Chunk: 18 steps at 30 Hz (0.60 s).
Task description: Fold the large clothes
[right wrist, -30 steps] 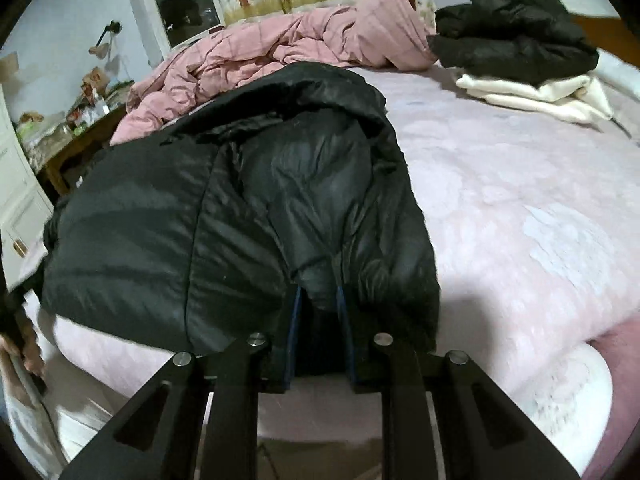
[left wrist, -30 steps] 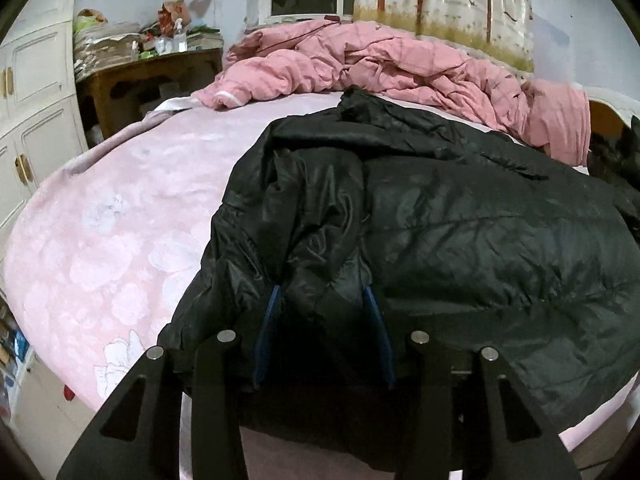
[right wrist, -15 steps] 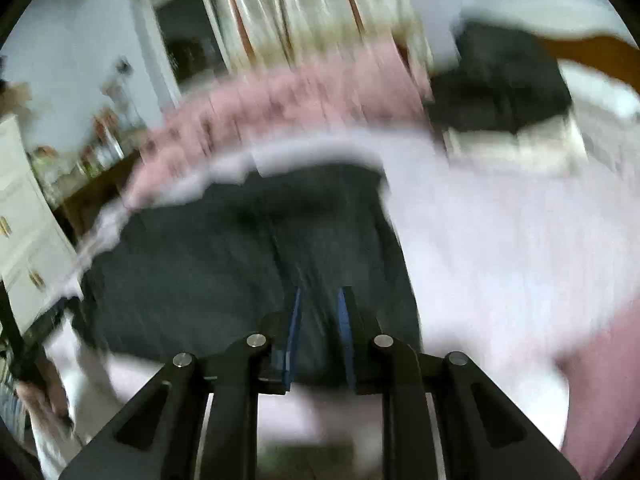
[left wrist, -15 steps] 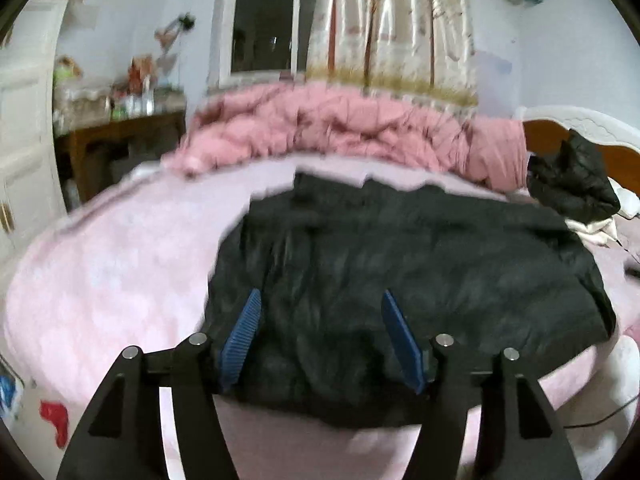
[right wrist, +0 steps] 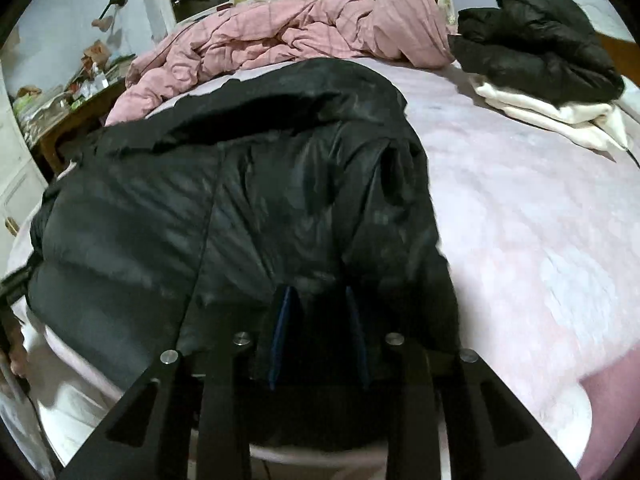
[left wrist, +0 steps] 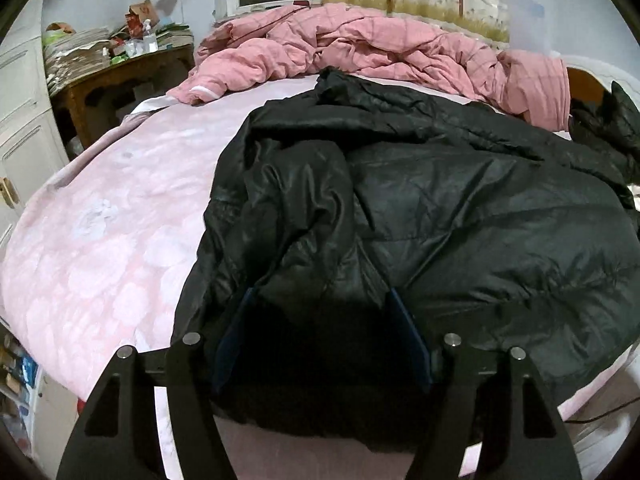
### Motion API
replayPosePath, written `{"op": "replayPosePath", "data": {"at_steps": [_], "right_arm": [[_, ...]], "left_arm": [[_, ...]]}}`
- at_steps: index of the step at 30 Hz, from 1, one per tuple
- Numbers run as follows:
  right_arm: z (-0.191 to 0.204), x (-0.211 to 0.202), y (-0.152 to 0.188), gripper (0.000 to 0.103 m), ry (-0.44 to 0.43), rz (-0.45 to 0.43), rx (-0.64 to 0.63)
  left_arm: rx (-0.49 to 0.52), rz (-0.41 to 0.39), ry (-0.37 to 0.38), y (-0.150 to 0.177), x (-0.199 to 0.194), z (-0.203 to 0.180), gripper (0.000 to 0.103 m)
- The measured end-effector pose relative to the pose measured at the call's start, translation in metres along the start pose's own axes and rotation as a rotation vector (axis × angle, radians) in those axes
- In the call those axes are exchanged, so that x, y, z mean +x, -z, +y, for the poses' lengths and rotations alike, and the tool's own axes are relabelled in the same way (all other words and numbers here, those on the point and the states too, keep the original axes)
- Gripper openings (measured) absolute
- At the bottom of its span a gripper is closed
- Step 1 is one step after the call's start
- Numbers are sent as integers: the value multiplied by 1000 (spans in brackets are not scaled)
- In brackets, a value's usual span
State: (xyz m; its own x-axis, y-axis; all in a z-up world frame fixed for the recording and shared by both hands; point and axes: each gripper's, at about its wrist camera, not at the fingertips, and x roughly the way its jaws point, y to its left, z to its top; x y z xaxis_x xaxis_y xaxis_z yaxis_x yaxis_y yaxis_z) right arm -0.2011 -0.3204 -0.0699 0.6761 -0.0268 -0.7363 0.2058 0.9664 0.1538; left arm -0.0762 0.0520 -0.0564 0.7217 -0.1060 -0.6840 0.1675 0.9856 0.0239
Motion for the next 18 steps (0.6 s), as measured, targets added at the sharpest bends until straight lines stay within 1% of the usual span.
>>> {"op": "replayPosePath", "data": {"at_steps": [5,10,12,14,16,17,18], "right_arm": [[-12,-19,24,28,-2,1,50],[-15,-33,36,28,0,7,47],[-18,-38,30,28,-16,-27,61],[-20,-49,23,29,-16,-91,68],[-23,-64,22,39,-24,-163,86],[-25,-76,25,55,-40,-214,99],[-25,-83,28,59,-47,-241,95]], "left_arm": [[-23,-10,3,11,-12,4,67],[-47,-4,11,15,-22,11,67],[-74,-42,21,12,-28,15,67],[-110,-96,25,8,-39,21,66],[-139,-177,45,7,-60,26,66],[-156,-229,50,8,-73,29,71],[-173,-273,50,10,-85,32,84]]}}
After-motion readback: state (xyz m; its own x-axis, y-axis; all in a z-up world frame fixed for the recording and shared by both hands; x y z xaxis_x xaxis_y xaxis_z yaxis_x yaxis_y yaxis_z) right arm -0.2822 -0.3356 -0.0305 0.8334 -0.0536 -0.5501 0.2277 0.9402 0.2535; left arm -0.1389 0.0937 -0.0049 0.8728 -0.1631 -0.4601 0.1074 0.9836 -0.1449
